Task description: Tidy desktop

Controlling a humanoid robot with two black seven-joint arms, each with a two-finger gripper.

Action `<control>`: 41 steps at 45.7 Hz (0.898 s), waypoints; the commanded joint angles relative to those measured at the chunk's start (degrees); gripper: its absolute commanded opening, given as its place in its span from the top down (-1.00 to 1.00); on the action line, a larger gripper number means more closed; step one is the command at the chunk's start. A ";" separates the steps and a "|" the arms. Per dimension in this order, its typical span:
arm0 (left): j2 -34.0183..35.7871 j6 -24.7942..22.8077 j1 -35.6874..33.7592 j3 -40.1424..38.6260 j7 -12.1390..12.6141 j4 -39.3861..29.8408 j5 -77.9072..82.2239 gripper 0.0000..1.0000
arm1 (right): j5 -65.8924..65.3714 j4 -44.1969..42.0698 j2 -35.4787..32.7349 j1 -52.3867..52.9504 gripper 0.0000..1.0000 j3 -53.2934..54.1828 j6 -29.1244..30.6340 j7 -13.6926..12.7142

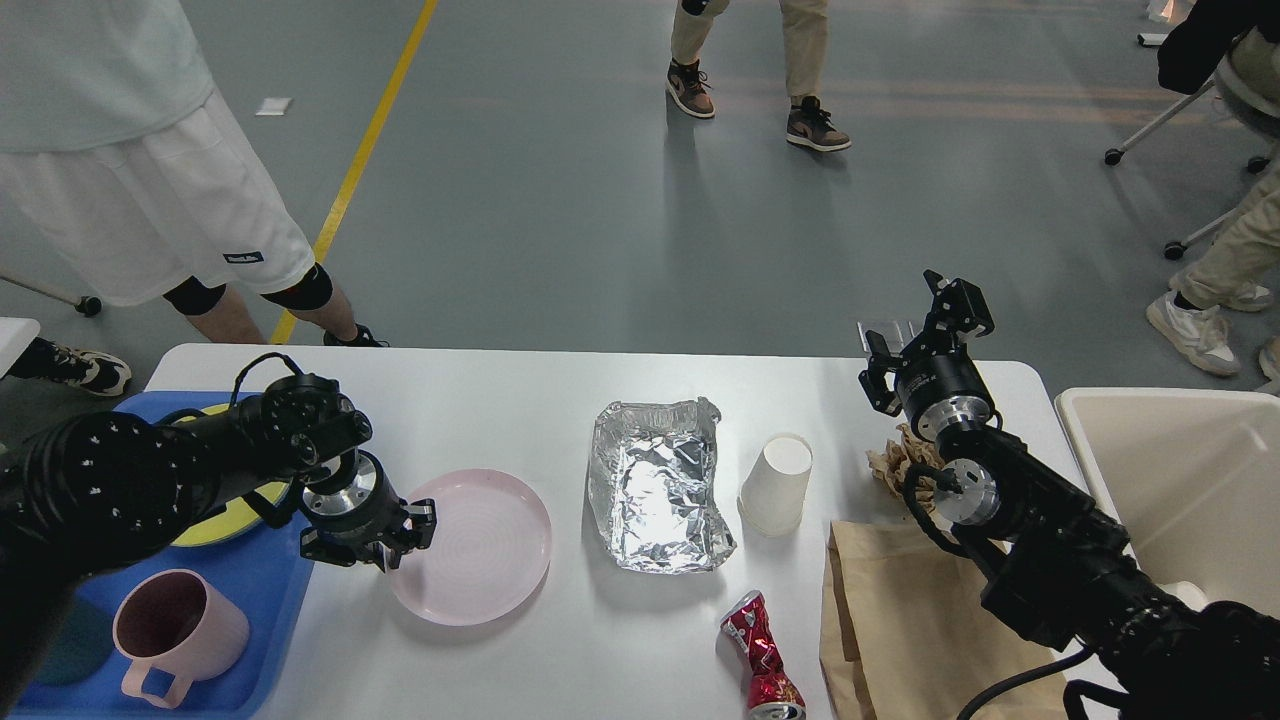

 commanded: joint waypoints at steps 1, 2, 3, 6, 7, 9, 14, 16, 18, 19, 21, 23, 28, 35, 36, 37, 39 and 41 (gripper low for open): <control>1.88 -2.92 -2.83 -0.17 0.00 -0.06 0.02 1.00 | 0.00 -0.04 0.00 0.00 -1.00 -0.05 0.00 0.00; 2.15 -3.71 -3.53 -0.17 0.00 -0.06 -0.07 1.00 | 0.00 -0.04 0.00 0.00 -1.00 -0.05 0.00 0.00; 2.41 -4.42 -4.24 -0.26 0.00 -0.06 -0.07 1.00 | 0.00 -0.04 0.00 0.00 -1.00 0.03 0.00 0.00; 3.64 -6.26 -6.17 -0.87 0.00 -0.06 -0.07 1.00 | 0.00 -0.04 0.00 0.00 -1.00 0.04 0.00 0.00; 4.25 -6.79 -6.79 -1.14 0.00 -0.06 -0.07 1.00 | 0.00 -0.04 0.00 0.00 -1.00 -0.05 0.00 0.00; 5.31 -7.76 -7.84 -1.66 0.00 -0.06 -0.07 1.00 | 0.00 -0.04 0.00 0.00 -1.00 0.04 0.00 0.00; 8.12 -10.05 -10.57 -2.28 0.00 -0.06 -0.07 1.00 | 0.00 -0.04 0.00 0.00 -1.00 0.04 0.00 0.00; 9.17 -10.66 -11.45 -2.54 0.00 0.03 -0.07 1.00 | 0.00 -0.04 0.00 0.00 -1.00 0.04 0.00 0.00; 10.49 -10.75 -11.80 -3.07 0.00 0.03 -0.07 1.00 | 0.00 0.05 0.00 0.00 -1.00 0.04 0.00 0.00; 11.11 -10.75 -11.80 -3.16 0.00 0.03 -0.07 1.00 | 0.00 -0.04 0.00 0.00 -1.00 -0.05 0.00 0.00; 11.99 -10.75 -11.80 -3.42 0.00 0.12 -0.07 1.00 | 0.00 -0.04 0.00 0.00 -1.00 0.04 0.00 0.00; 12.34 -10.75 -11.63 -3.42 0.00 0.12 -0.07 1.00 | 0.00 -0.04 0.00 0.00 -1.00 0.04 0.00 0.00; 12.43 -10.75 -11.19 -3.51 0.00 0.03 -0.07 1.00 | 0.00 -0.04 0.00 0.00 -1.00 0.03 0.00 0.00; 12.08 -10.66 -10.92 -3.16 -0.09 -0.06 -0.07 1.00 | 0.00 -0.04 0.00 0.08 -1.00 0.03 0.00 0.00; 12.08 -10.66 -11.10 -2.90 -0.09 -0.23 0.01 1.00 | 0.00 -0.04 0.00 0.00 -1.00 0.04 0.00 0.00; 12.08 -10.75 -11.36 -2.72 -0.18 -0.32 0.02 1.00 | 0.00 -0.04 0.00 0.00 -1.00 0.04 0.00 0.00; 12.08 -10.75 -11.62 -2.28 -0.18 -0.41 0.10 1.00 | 0.00 -0.04 0.00 0.00 -1.00 -0.05 0.00 0.00; 11.90 -10.93 -12.06 -1.06 -0.26 -0.59 0.19 0.96 | 0.00 -0.04 0.00 0.00 -1.00 -0.05 0.00 0.00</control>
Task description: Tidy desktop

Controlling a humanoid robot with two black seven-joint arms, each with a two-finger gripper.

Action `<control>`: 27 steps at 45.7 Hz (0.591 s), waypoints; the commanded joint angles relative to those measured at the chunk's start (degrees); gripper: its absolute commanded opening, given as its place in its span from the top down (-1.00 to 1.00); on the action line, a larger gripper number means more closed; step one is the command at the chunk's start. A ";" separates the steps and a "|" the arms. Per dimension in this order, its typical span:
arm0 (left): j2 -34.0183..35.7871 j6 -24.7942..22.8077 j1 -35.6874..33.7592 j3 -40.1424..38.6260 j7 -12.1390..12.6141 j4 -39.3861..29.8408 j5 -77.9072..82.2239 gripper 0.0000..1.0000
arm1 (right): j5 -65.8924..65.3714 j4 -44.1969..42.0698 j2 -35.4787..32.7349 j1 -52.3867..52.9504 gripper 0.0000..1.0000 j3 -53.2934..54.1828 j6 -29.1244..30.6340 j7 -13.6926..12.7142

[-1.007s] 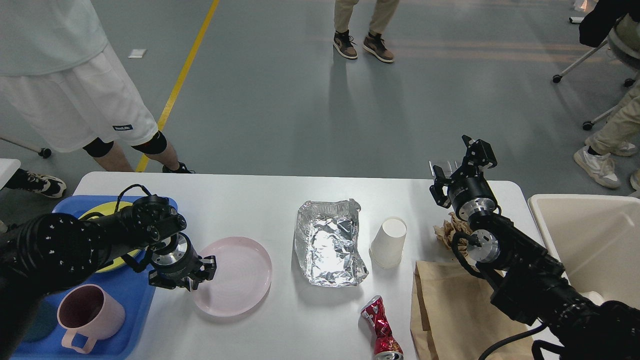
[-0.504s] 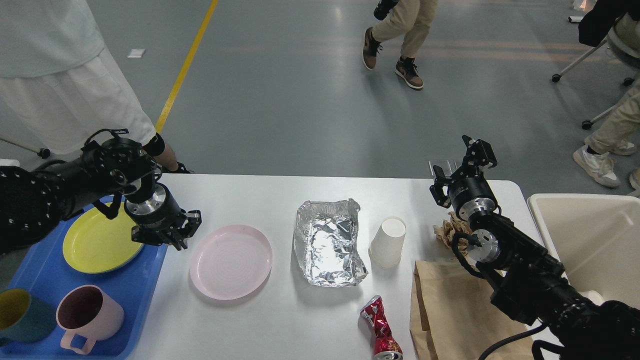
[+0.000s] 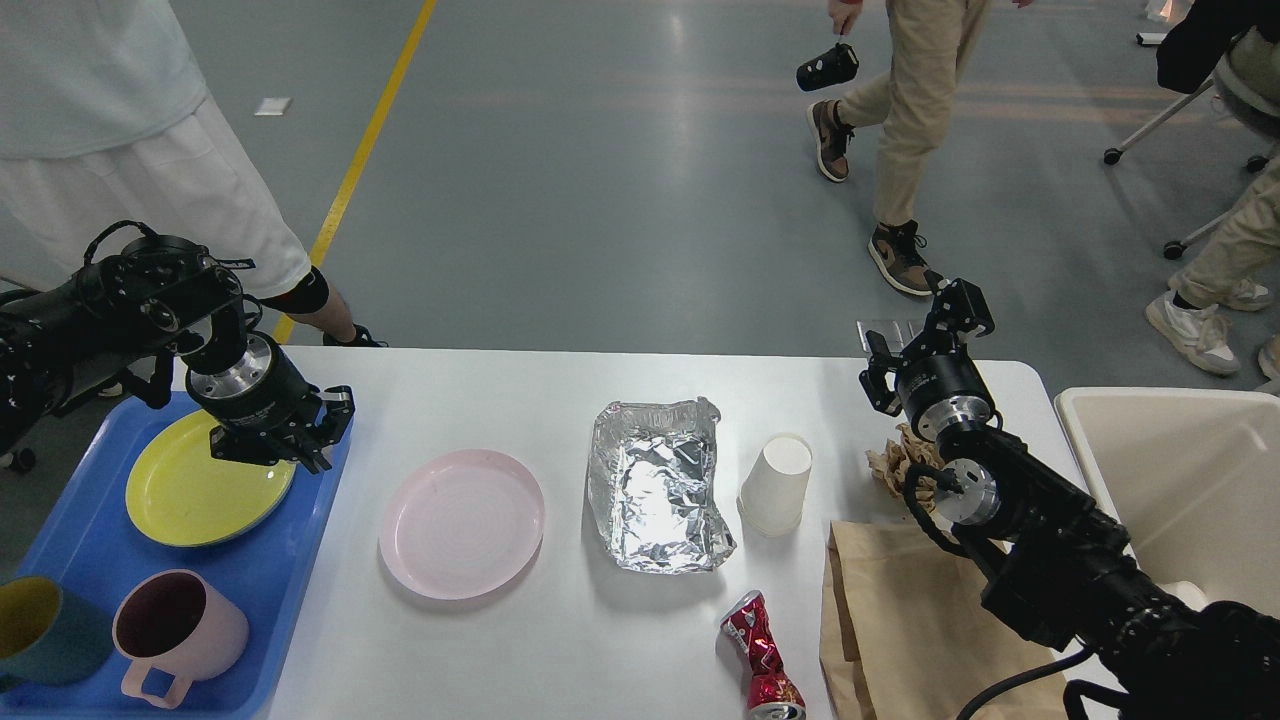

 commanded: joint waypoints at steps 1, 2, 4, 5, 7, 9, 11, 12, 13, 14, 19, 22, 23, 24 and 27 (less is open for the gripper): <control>-0.30 -0.17 -1.58 2.72 -0.15 -0.62 0.25 0.89 | 0.00 0.00 0.00 0.00 -1.00 0.01 -0.09 0.00; -0.39 -0.17 -2.54 3.60 -0.32 -0.97 0.25 0.81 | 0.00 0.00 0.00 0.00 -1.00 0.01 0.00 0.00; -0.39 0.01 -4.82 5.96 -0.76 -2.20 0.25 0.62 | 0.00 0.00 0.00 0.00 -1.00 -0.07 0.00 0.00; -0.48 0.18 -6.05 7.11 -0.76 -2.90 0.25 0.49 | 0.00 0.09 0.00 0.00 -1.00 0.01 0.00 0.00; -0.48 0.27 -8.08 9.13 -1.11 -4.22 0.25 0.25 | 0.00 0.00 0.00 0.00 -1.00 0.01 0.00 0.00; -0.57 0.27 -9.66 10.45 -1.64 -5.63 0.25 0.04 | 0.00 0.00 0.00 0.00 -1.00 0.01 0.00 0.00; -1.27 0.27 -11.07 11.16 -2.43 -7.47 0.25 -0.18 | 0.00 0.00 0.00 0.00 -1.00 0.01 0.00 0.00; -1.62 0.27 -11.77 11.34 -2.87 -8.44 0.25 -0.32 | 0.00 0.00 0.00 0.00 -1.00 0.01 0.00 0.00; -1.88 0.27 -12.39 11.60 -3.30 -9.41 0.25 -0.45 | 0.00 0.00 0.00 0.00 -1.00 0.01 0.00 0.00; -2.06 0.27 -13.00 11.95 -3.66 -10.37 0.25 -0.59 | 0.00 0.09 0.00 0.00 -1.00 -0.07 0.00 0.00; -2.24 -0.08 -18.01 15.28 -4.27 -16.96 0.25 -0.84 | 0.00 0.00 0.00 0.00 -1.00 -0.07 0.00 0.00; -2.24 -0.17 -21.96 18.45 -4.36 -21.71 0.33 -0.87 | 0.00 0.00 0.00 0.00 -1.00 0.01 0.00 0.00; -2.24 0.01 -24.59 20.29 -4.54 -24.59 0.25 -0.87 | 0.00 0.00 0.00 0.00 -1.00 0.01 0.00 0.00; -2.32 0.18 -25.83 20.91 -4.71 -25.66 0.25 -0.87 | 0.00 0.00 0.00 0.00 -1.00 0.01 0.00 0.00; -2.50 0.54 -28.65 22.76 -6.12 -27.96 0.25 -0.87 | 0.00 0.00 0.00 0.00 -1.00 0.01 0.00 0.00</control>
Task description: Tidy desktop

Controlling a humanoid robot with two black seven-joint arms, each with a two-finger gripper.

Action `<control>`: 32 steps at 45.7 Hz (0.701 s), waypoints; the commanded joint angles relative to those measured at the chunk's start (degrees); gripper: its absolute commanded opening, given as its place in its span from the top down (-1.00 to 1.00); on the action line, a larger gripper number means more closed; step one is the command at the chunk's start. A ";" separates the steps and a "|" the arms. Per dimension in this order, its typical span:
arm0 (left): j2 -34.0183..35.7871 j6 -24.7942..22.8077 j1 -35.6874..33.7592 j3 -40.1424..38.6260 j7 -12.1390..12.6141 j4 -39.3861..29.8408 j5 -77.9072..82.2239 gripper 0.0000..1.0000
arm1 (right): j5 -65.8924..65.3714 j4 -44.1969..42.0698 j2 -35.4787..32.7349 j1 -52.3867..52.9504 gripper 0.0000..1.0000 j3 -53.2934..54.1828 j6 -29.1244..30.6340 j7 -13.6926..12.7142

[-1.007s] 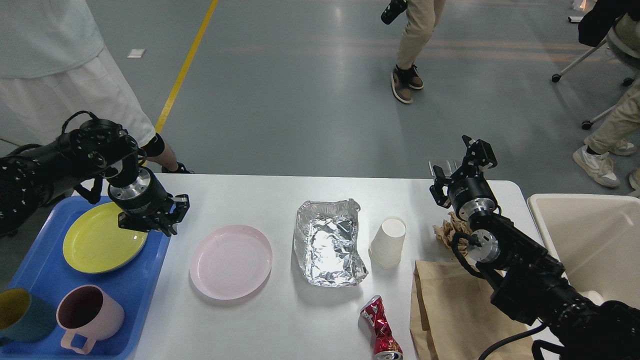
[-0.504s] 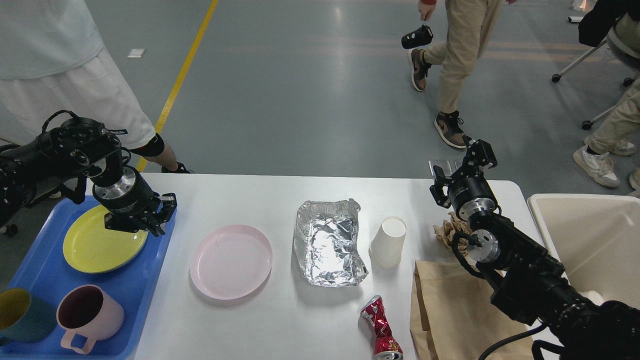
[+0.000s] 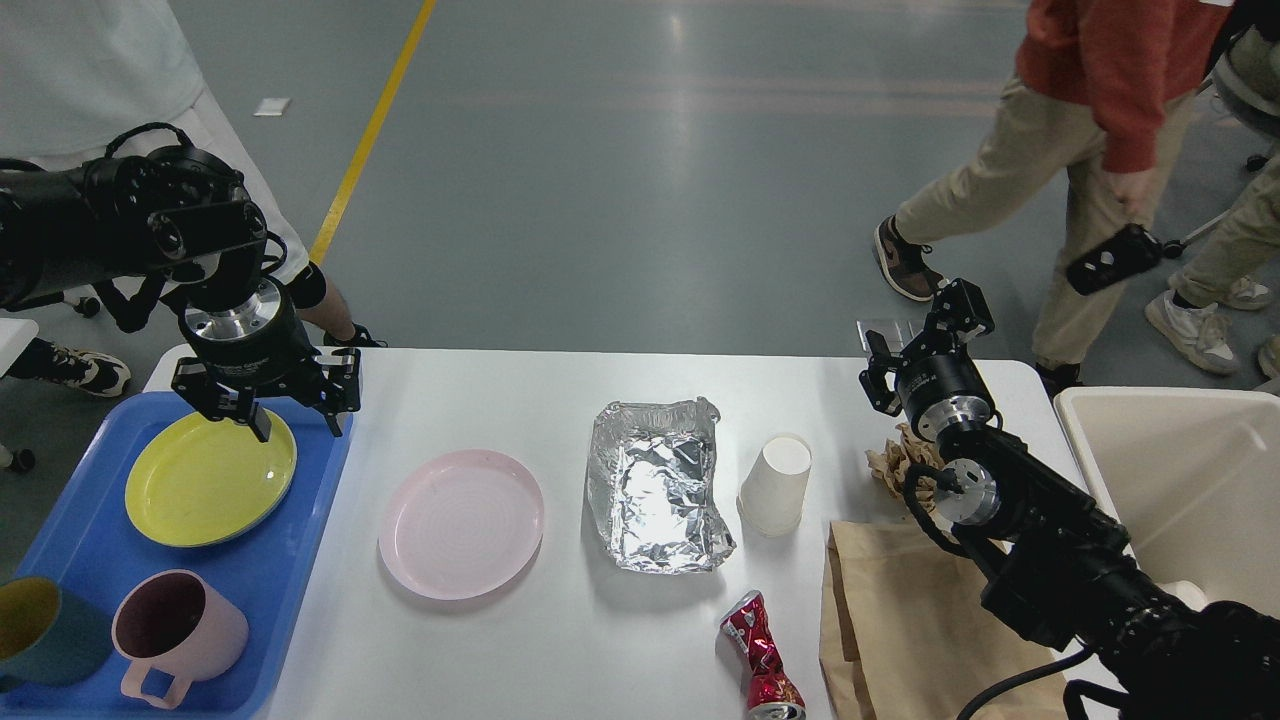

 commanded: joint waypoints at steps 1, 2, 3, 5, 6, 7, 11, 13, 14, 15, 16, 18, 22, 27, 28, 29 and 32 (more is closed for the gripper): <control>-0.23 0.67 -5.92 4.13 -2.28 -5.42 -0.15 -0.87 | 0.00 0.00 0.00 0.00 -1.00 0.03 0.00 0.00; -0.32 0.94 -6.10 4.66 -3.07 -5.51 -0.15 -0.87 | 0.00 0.00 0.00 0.00 -1.00 0.03 0.00 0.00; -0.49 1.20 -5.92 5.19 -3.78 -5.43 -0.15 -0.87 | 0.00 0.00 0.00 0.00 -1.00 -0.05 0.00 0.00; -1.28 2.77 -5.40 5.80 -5.10 -5.08 -0.15 -0.87 | 0.00 0.09 0.00 0.00 -1.00 0.03 0.00 0.00; -1.81 3.92 -4.70 5.89 -5.63 -5.07 -0.15 -0.87 | 0.00 0.09 0.00 0.00 -1.00 0.03 0.00 0.00; -2.42 5.06 -3.73 5.90 -6.07 -4.90 -0.06 -0.87 | 0.00 0.09 0.00 0.00 -1.00 0.03 0.00 0.00; -4.27 8.05 1.62 5.72 -6.51 -3.93 0.20 -0.88 | 0.00 0.09 0.00 0.00 -1.00 0.03 0.00 0.00; -5.67 8.67 3.65 5.72 -6.42 -2.88 0.47 -0.88 | 0.00 0.00 0.00 0.00 -1.00 0.03 0.00 0.00; -6.55 8.76 4.79 5.72 -6.42 -2.27 0.55 -0.88 | 0.00 0.00 0.00 0.00 -1.00 0.03 0.00 0.00; -7.52 8.76 5.85 5.81 -6.25 -1.57 0.55 -0.88 | 0.00 0.09 0.00 0.00 -1.00 0.03 0.00 0.00; -8.40 8.67 7.07 5.81 -5.90 -0.86 0.64 -0.88 | 0.00 0.09 0.00 0.00 -1.00 0.03 0.00 0.00; -9.98 8.76 9.62 5.46 -5.63 0.63 0.64 -0.88 | 0.00 0.00 0.00 0.00 -1.00 0.03 0.00 0.00; -11.83 9.64 14.54 5.11 -5.46 4.05 0.55 -0.88 | 0.00 0.00 0.00 0.00 -1.00 0.03 0.00 0.00; -12.53 13.06 18.33 3.53 -5.54 8.28 0.47 -0.88 | 0.00 0.00 0.00 0.00 -1.00 0.03 0.00 0.00; -12.62 13.76 18.86 3.00 -5.46 8.81 0.47 -0.88 | 0.00 0.00 0.00 0.00 -1.00 -0.05 0.00 0.00; -12.62 14.55 19.47 2.47 -5.46 9.25 0.47 -0.88 | 0.00 0.00 0.00 0.00 -1.00 0.03 0.00 0.00; -12.62 16.93 21.23 1.07 -5.46 10.22 0.47 -0.88 | 0.00 0.00 0.00 0.00 -1.00 0.03 0.00 0.00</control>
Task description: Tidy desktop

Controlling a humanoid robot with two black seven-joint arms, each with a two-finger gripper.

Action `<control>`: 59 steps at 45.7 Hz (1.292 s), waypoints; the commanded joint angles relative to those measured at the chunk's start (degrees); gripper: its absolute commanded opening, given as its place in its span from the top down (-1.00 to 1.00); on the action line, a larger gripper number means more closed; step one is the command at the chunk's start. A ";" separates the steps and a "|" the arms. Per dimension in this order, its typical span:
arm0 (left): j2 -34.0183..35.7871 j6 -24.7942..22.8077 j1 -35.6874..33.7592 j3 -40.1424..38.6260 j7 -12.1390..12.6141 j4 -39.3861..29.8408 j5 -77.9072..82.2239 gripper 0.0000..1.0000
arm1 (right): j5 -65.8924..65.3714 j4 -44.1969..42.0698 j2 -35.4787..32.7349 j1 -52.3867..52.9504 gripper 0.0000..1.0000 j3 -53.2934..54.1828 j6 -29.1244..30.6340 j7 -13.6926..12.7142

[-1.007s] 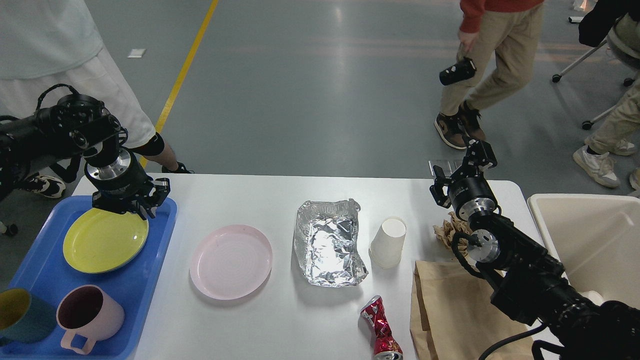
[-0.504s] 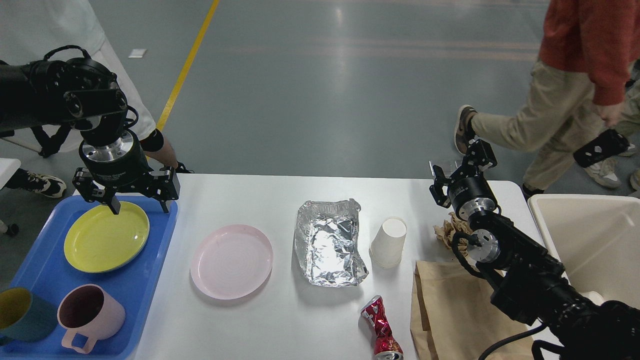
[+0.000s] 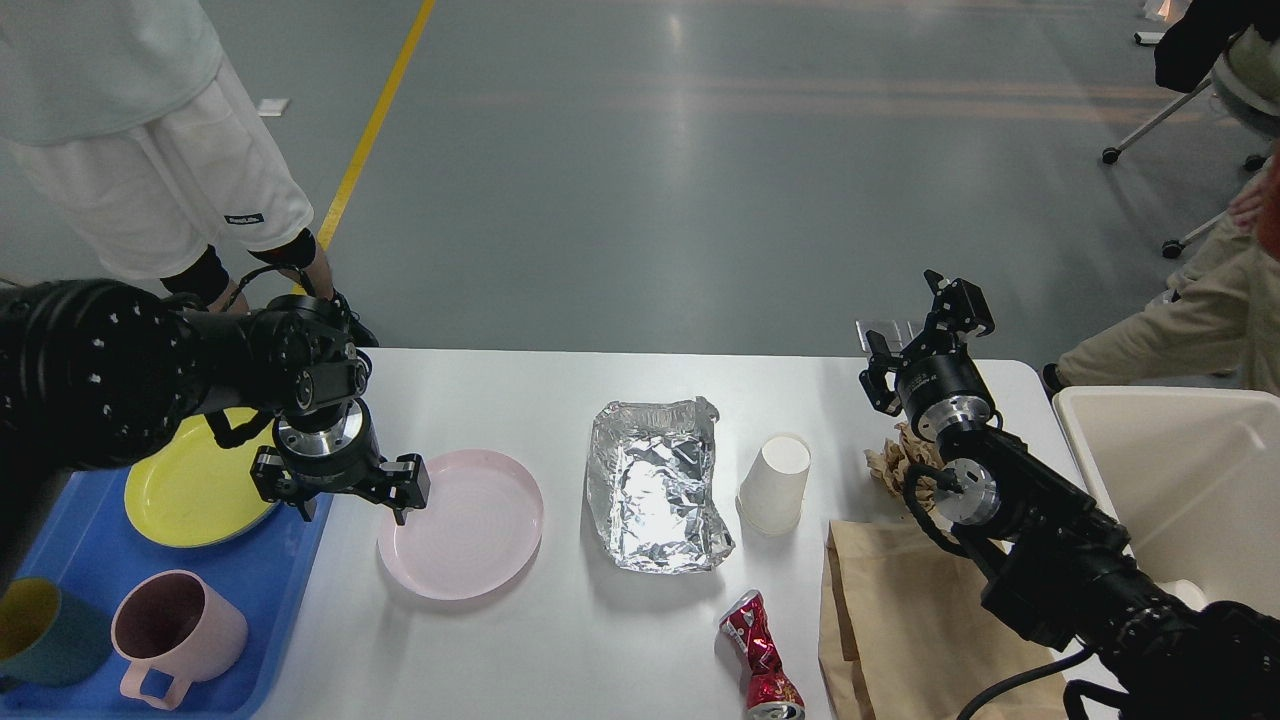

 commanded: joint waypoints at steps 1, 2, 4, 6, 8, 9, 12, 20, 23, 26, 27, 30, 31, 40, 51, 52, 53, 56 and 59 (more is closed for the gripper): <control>-0.20 4.53 3.65 -2.65 0.04 2.67 -0.04 -0.88 | 0.00 -0.05 0.00 0.00 -1.00 -0.09 0.00 0.00; -0.29 5.24 4.18 -2.92 0.13 3.11 -0.04 -0.88 | 0.00 0.04 0.00 0.00 -1.00 0.00 0.00 0.00; -0.55 6.47 5.32 -3.27 0.22 3.81 -0.04 -0.88 | 0.00 0.04 0.00 0.00 -1.00 0.00 0.00 0.00; -1.08 7.52 6.46 -3.36 0.31 4.43 -0.04 -0.88 | 0.00 -0.05 0.00 0.00 -1.00 0.00 0.00 0.00; -1.52 8.32 7.61 -3.62 0.39 4.87 -0.04 -0.88 | 0.00 0.04 0.00 0.00 -1.00 0.00 0.00 0.00; -1.61 8.76 8.05 -3.71 0.39 5.05 -0.04 -0.88 | 0.00 -0.05 0.00 0.00 -1.00 0.00 0.00 0.00; -1.70 9.72 9.28 -3.97 0.39 5.49 -0.04 -0.87 | 0.00 -0.05 0.00 0.00 -1.00 0.00 0.00 0.00; -1.52 11.57 10.77 -4.32 0.39 5.58 -0.04 -0.87 | 0.00 0.04 0.00 0.00 -1.00 0.00 0.00 0.00; -1.52 12.45 11.30 -4.41 0.39 5.66 -0.04 -0.87 | 0.00 0.04 0.00 0.08 -1.00 0.00 0.00 0.00; -1.35 13.77 11.57 -4.41 0.39 6.19 -0.13 -0.81 | 0.00 0.04 0.00 0.00 -1.00 0.00 0.00 0.00; -1.34 14.03 11.57 -4.41 0.39 6.28 -0.13 -0.80 | 0.00 0.04 0.00 0.00 -1.00 0.00 0.00 0.00; -1.26 14.30 11.83 -4.50 0.39 6.37 -0.30 -0.74 | 0.00 0.04 0.00 0.00 -1.00 -0.09 0.00 0.00; -1.26 14.30 11.92 -4.59 0.31 6.37 -0.39 -0.72 | 0.00 0.04 0.00 0.00 -1.00 -0.09 0.00 0.00; -1.34 13.86 12.71 -6.08 0.31 6.28 -0.57 -0.47 | 0.00 0.04 0.00 0.08 -1.00 0.00 0.00 0.00; -1.34 13.77 13.15 -6.17 0.31 6.28 -0.74 -0.38 | 0.00 0.04 0.00 0.08 -1.00 0.00 0.00 0.00; -1.34 13.77 13.15 -6.17 0.31 6.28 -0.74 -0.38 | 0.00 0.04 0.00 0.00 -1.00 0.00 0.00 0.00; -1.26 13.77 13.15 -6.17 0.31 6.28 -0.74 -0.38 | 0.00 0.04 0.00 0.00 -1.00 0.00 0.00 0.00; -1.26 13.77 13.41 -6.17 0.31 6.28 -0.74 -0.35 | 0.00 0.04 0.00 0.00 -1.00 0.00 0.00 0.00; -1.26 13.68 13.59 -6.17 0.31 6.19 -0.74 -0.22 | 0.00 0.04 0.00 0.00 -1.00 -0.09 0.00 0.00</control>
